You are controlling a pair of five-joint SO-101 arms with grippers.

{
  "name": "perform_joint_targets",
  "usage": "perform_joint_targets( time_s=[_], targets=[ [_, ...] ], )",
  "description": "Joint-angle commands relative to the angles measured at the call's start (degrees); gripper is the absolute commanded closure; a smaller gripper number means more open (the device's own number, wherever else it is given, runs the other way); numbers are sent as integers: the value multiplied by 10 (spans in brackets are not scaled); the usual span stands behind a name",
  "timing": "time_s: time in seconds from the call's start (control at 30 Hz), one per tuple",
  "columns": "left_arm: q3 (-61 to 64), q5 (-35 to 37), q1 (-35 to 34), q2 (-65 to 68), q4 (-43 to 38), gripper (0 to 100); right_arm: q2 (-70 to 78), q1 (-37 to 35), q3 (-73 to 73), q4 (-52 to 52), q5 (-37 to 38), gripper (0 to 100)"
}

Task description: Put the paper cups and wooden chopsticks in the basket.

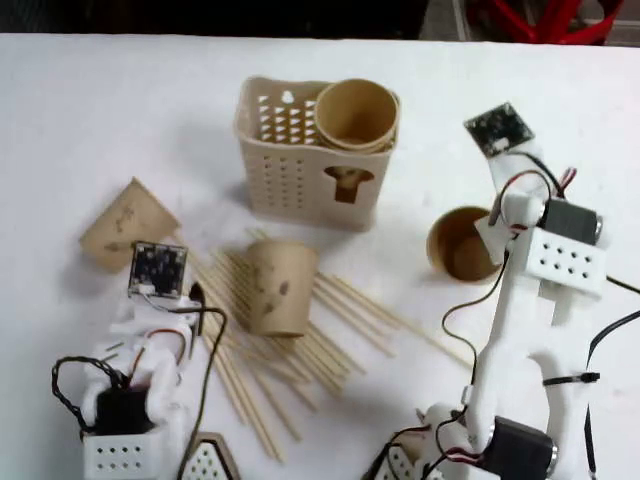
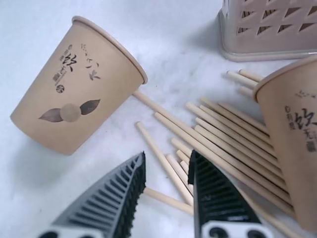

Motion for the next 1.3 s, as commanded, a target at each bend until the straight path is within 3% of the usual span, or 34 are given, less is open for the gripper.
perform_joint_targets(
  time_s=[0.0, 0.23, 0.7, 1.0, 1.27],
  targets=[
    [-5, -6, -5, 5, -18, 842, -25, 4, -83, 62, -19, 978],
    [-5, -6, -5, 5, -18, 842, -25, -13, -215, 146, -68, 978],
    [-5, -6, -5, 5, -18, 842, -25, -153, -456, 240, -165, 978],
    [-5, -6, -5, 5, -18, 842, -19, -233, -595, 227, -230, 978],
    [-4, -6, -5, 5, -18, 842, -1, -291, -593, 132, -275, 978]
  ],
)
